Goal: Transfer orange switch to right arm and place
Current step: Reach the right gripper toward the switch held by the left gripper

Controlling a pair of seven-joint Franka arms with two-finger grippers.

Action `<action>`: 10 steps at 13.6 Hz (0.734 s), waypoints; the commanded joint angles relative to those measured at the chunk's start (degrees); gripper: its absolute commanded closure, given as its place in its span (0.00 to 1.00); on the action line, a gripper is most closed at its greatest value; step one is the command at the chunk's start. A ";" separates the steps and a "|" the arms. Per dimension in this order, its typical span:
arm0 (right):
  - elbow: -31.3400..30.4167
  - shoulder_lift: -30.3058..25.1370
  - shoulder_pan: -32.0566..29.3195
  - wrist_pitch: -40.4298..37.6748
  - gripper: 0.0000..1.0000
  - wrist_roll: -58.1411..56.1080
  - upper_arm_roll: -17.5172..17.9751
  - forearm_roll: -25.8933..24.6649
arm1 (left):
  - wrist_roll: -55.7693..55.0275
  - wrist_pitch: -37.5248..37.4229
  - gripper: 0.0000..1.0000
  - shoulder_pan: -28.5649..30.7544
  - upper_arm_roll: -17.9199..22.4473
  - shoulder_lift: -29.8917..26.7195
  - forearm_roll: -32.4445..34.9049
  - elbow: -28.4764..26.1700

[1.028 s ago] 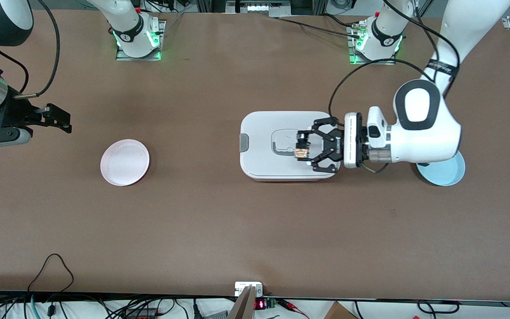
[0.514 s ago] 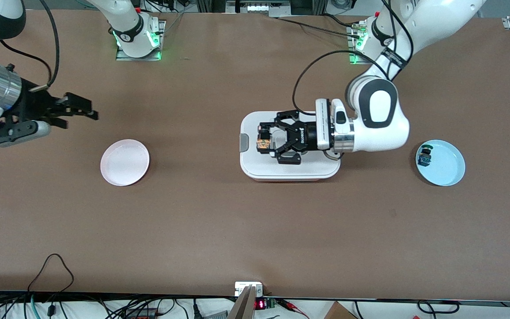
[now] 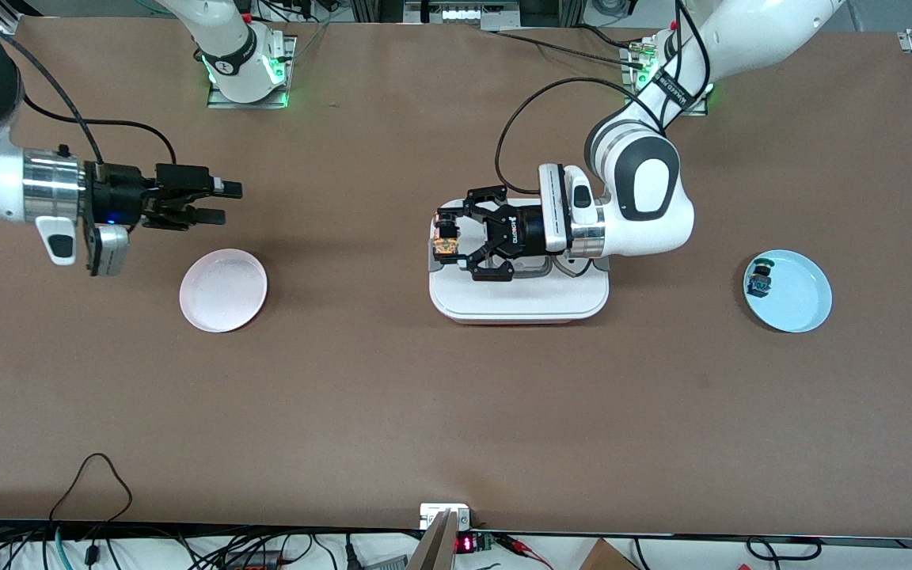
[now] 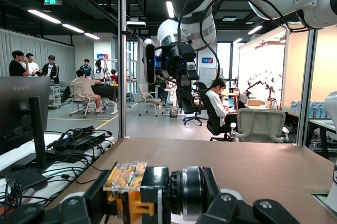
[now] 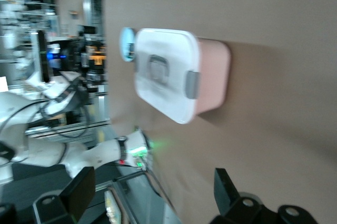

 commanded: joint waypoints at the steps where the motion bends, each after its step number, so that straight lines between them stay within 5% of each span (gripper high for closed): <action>1: -4.91 2.26 0.66 0.40 0.00 -11.63 0.62 12.03 | 2.20 0.56 0.91 0.08 -0.36 0.13 -2.15 0.11; 7: -12.74 3.41 14.08 11.54 0.00 -23.36 0.71 39.63 | 2.20 0.56 0.90 0.08 -0.36 0.49 -2.15 0.02; 10: -12.40 3.50 19.55 17.96 0.00 -23.98 0.71 45.02 | 2.20 0.56 0.90 0.08 -0.27 0.57 -2.15 0.11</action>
